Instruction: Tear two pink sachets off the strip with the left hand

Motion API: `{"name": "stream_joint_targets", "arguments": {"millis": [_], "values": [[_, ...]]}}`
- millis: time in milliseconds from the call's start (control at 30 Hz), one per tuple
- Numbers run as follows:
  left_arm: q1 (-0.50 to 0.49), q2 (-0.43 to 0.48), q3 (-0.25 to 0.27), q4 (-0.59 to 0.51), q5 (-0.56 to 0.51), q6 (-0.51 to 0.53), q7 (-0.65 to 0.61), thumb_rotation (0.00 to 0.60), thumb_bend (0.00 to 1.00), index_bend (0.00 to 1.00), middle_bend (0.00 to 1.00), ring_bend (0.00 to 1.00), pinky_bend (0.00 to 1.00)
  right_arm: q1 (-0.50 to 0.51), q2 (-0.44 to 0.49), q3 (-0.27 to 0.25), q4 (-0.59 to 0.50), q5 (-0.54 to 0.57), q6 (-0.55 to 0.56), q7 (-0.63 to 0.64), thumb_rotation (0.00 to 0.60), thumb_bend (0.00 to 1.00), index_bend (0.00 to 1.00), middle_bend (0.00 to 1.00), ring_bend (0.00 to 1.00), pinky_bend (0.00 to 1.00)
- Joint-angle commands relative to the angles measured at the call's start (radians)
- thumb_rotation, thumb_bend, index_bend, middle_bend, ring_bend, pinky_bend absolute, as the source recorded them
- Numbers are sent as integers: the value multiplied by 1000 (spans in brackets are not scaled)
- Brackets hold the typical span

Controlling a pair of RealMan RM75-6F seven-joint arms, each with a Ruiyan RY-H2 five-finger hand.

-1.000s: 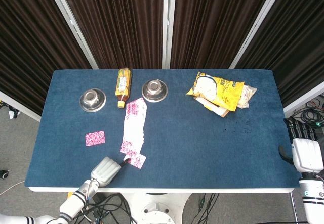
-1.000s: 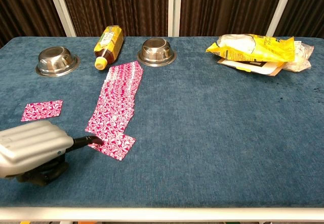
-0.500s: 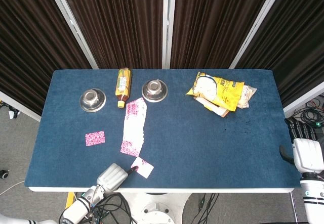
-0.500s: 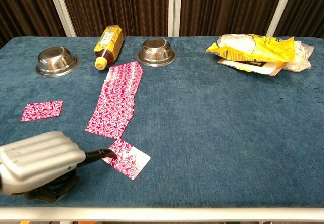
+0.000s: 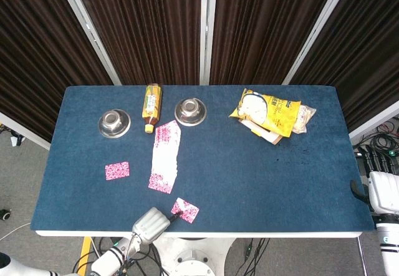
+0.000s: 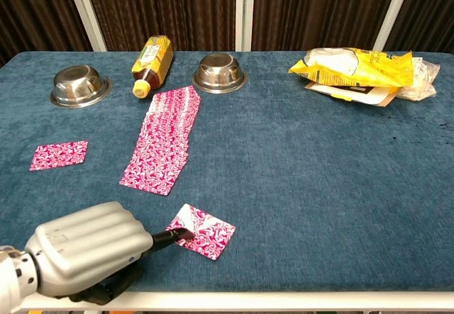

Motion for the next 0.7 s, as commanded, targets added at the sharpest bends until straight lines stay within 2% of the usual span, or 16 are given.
{"name": "stream_joint_targets", "arguments": {"millis": [33, 200, 400, 700], "values": [[-6, -17, -4, 3, -8, -3, 13, 600, 630, 102, 898, 882, 853, -2, 2, 0, 9, 0, -1, 13, 600, 305, 0, 0, 0, 0], [-18, -49, -16, 10, -20, -3, 36, 600, 630, 103, 898, 882, 853, -4, -1, -3, 28, -1, -9, 35, 600, 305, 0, 0, 0, 0], [-23, -66, -52, 12, 8, 47, 36, 600, 630, 103, 898, 882, 853, -5, -1, 2, 49, 8, -18, 58, 600, 305, 0, 0, 0, 0], [-18, -28, -56, -32, 23, 92, 36, 600, 630, 103, 898, 882, 853, 1, -6, 2, 47, 0, -24, 56, 600, 305, 0, 0, 0, 0]]}}
